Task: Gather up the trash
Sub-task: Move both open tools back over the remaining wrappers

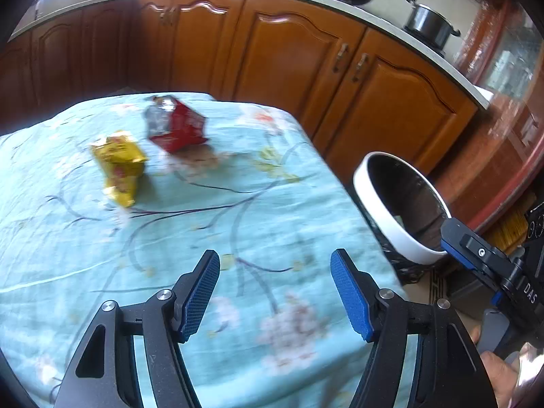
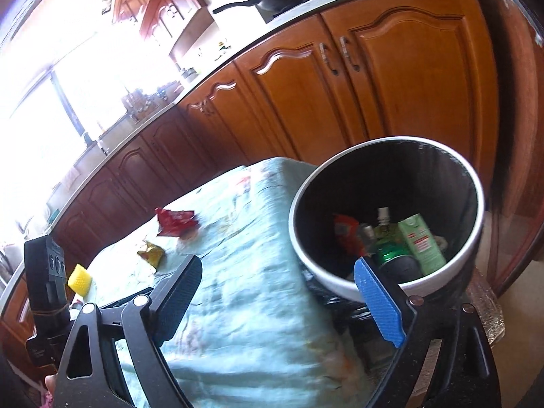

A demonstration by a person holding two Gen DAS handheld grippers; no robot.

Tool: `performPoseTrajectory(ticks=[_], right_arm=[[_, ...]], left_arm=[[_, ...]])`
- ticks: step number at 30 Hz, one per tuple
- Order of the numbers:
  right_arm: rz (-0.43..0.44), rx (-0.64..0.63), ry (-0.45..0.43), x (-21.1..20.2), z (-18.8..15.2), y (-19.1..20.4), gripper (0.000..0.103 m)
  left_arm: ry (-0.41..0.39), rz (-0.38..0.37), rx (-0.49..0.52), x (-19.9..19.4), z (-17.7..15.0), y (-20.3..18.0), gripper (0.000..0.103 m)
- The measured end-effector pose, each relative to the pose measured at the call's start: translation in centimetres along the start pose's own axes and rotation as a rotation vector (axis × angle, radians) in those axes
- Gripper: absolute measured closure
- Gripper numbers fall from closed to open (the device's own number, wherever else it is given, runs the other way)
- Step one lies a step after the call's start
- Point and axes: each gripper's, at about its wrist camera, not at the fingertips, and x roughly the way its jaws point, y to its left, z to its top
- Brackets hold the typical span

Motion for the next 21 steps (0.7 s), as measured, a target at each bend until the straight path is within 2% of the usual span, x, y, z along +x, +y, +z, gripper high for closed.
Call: performPoseTrajectory(ticks=[8,15,21], right_arm=[[0.061,-0.044,0.074,2.3,-1.8,4.2,0.009],[0.092,-0.091,0.133,4.5,-3.1,7.4,0.009],[0.106,-0.115,0.158,6.3,-2.9,9.6,0.009]], left_arm=[[-0.031,0.065,-0.098,-2.9,-1.1,4.8,0.033],[-0.04,0.094,-0.141,-4.1,-1.6,7.9,0.034],[-0.042,0.123,-0.161,-4.3,-1.1,9.4,0.034]])
